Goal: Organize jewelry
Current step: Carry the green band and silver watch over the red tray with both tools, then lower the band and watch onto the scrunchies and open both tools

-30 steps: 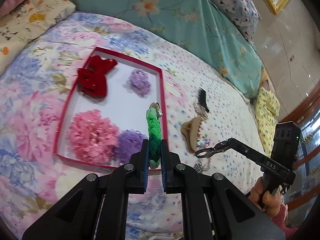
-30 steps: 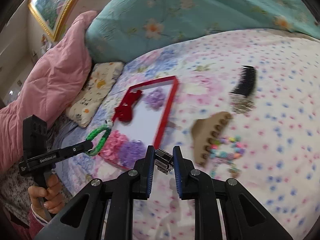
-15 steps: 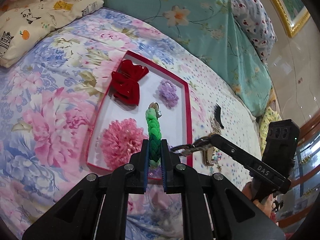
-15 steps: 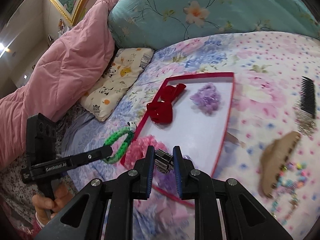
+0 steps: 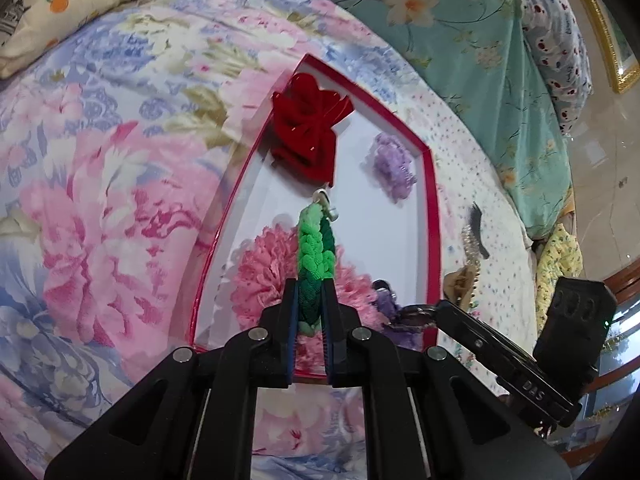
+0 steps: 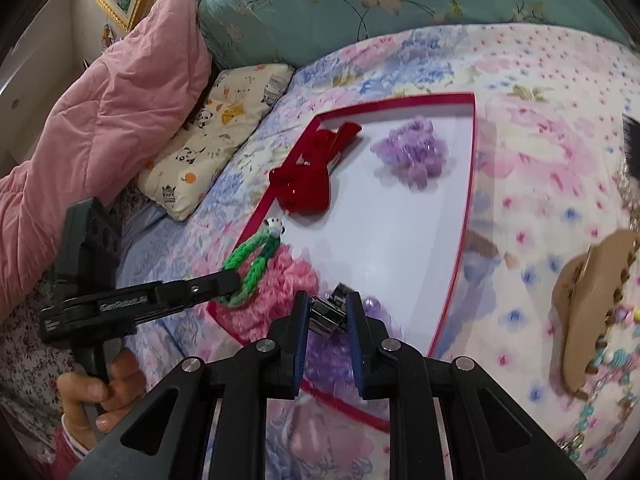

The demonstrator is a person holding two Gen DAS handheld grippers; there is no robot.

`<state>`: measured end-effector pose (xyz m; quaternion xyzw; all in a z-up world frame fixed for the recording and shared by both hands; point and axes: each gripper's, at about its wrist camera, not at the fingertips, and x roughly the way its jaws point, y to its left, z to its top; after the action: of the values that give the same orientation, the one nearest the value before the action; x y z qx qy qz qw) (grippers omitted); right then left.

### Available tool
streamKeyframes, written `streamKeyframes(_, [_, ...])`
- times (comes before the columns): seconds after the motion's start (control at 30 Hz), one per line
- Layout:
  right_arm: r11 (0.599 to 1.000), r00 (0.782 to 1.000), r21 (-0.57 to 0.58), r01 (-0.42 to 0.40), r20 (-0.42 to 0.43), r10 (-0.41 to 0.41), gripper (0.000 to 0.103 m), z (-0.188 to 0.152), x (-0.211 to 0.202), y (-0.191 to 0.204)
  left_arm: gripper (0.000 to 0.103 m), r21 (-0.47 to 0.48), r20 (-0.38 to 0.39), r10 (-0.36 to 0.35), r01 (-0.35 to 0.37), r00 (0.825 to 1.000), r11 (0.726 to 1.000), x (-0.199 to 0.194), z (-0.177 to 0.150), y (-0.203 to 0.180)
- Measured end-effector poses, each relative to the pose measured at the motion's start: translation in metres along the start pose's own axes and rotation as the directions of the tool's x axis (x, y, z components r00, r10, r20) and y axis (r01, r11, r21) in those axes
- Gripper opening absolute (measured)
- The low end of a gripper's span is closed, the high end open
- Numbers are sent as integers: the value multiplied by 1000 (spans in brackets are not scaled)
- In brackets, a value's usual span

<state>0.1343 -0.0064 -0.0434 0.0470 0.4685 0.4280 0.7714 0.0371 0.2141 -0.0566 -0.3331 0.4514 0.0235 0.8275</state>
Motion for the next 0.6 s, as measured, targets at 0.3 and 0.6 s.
streamKeyframes(0.3, [997,1000,-76,12,-17,-14,19,-14,2,6,8,-6,-15,9,-9,1000,1000,6,-3,6])
streamKeyframes(0.6, [990,998,-140,28,-55,-36,22,-19,11,10,9,-15,-30,30,-30,999,999,11,-1,7])
